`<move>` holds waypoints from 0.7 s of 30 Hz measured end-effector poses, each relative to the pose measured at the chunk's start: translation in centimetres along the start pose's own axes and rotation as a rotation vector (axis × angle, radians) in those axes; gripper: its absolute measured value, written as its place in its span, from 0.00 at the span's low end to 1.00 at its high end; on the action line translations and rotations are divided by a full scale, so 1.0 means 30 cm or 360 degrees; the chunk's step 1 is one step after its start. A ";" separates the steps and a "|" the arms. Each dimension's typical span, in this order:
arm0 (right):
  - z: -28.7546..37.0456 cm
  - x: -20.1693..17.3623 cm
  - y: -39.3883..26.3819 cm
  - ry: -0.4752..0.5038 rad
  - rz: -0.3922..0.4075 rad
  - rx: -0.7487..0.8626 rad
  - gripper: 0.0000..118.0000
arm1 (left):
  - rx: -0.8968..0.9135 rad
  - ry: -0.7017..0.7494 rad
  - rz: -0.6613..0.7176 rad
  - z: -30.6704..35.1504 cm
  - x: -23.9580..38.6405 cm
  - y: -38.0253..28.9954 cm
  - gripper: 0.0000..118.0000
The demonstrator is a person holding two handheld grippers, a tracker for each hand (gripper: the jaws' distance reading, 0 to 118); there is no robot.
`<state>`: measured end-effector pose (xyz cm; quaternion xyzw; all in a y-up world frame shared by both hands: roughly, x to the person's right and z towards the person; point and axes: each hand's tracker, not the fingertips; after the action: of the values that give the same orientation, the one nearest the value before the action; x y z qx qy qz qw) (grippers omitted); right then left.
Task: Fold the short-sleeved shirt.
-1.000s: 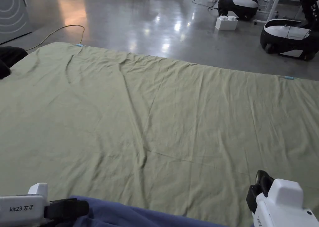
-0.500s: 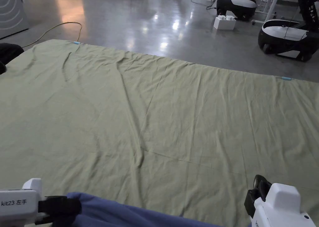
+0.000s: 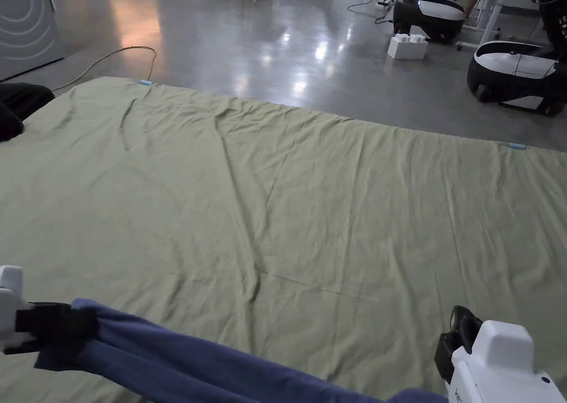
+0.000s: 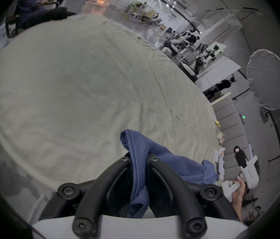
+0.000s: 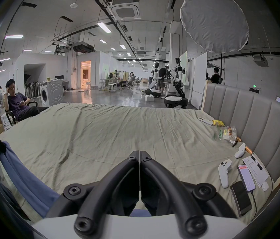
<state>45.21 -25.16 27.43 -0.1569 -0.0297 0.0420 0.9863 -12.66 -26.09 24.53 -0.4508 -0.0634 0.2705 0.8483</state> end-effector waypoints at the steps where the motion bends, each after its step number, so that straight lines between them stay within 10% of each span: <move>1: 0.000 -0.001 0.001 0.0005 0.0001 0.0000 0.01 | 0.0017 0.0055 -0.0005 0.030 -0.014 0.009 0.11; 10: -0.002 -0.013 -0.002 0.0044 -0.0022 0.0004 0.01 | 0.0040 0.0323 -0.0133 0.138 0.033 -0.014 0.11; 21: 0.004 -0.006 -0.022 0.0059 -0.0051 -0.0012 0.01 | -0.0165 -0.0345 -0.0099 -0.022 0.340 -0.138 0.11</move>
<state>45.06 -25.77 27.75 -0.1609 -0.0140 0.0231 0.9866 -2.12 -23.16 26.05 -0.4601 -0.1825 0.2876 0.8199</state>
